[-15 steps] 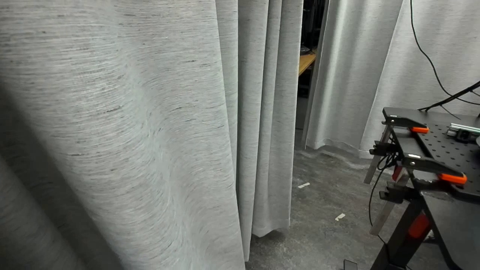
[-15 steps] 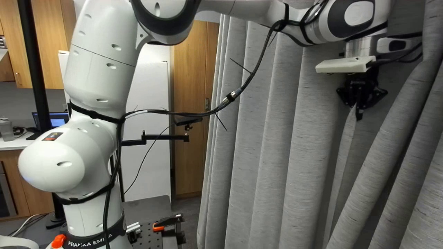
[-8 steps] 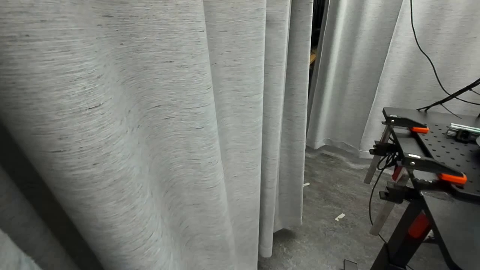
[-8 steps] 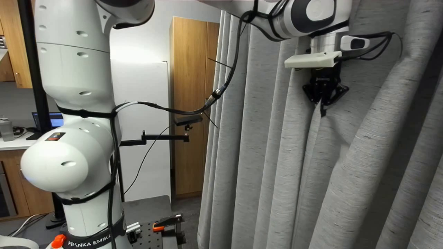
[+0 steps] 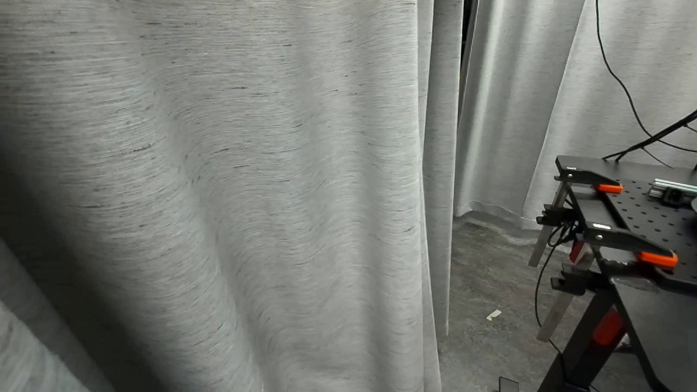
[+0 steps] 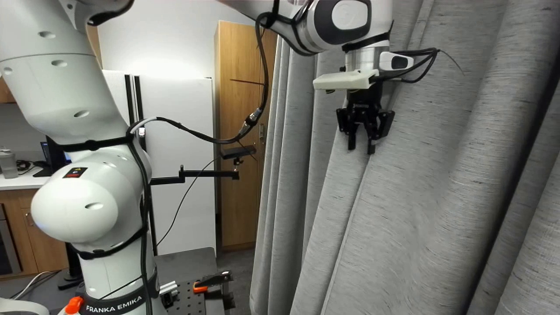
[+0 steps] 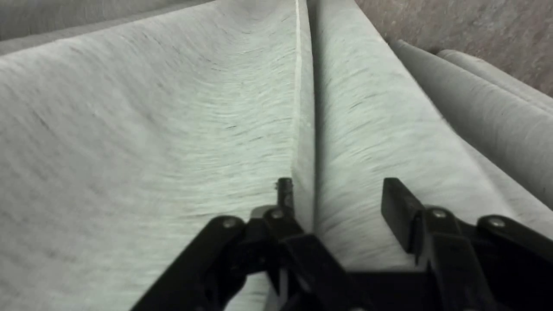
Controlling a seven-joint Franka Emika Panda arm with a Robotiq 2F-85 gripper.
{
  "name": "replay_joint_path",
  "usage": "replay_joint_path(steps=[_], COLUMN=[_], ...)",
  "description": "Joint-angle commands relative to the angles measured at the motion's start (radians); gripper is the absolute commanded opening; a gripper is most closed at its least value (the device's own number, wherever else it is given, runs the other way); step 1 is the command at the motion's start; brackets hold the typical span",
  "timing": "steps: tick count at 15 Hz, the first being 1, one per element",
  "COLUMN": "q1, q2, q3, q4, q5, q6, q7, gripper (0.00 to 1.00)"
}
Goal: Draw the curtains
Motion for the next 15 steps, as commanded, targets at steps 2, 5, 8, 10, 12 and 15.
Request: replay_joint_path(steps=[2,5,8,10,12,15], q1=[0.047,0.055,0.057,0.06,0.063,0.069], q2=[-0.119,-0.137,-0.147,-0.161,-0.192,-0.25], q3=[-0.026,-0.029,-0.035,-0.043,-0.055,-0.078], q4=[-0.173,-0.217,-0.242,-0.26,-0.292,-0.351], q5=[-0.03,-0.044,-0.051,-0.047,-0.043,-0.046], q6=[0.068,0.09,0.105,0.109,0.112,0.128], q7=[-0.007,-0.002,0.0,-0.011,-0.034,-0.093], gripper=[0.95,1.0,1.0,1.0,1.0,1.0])
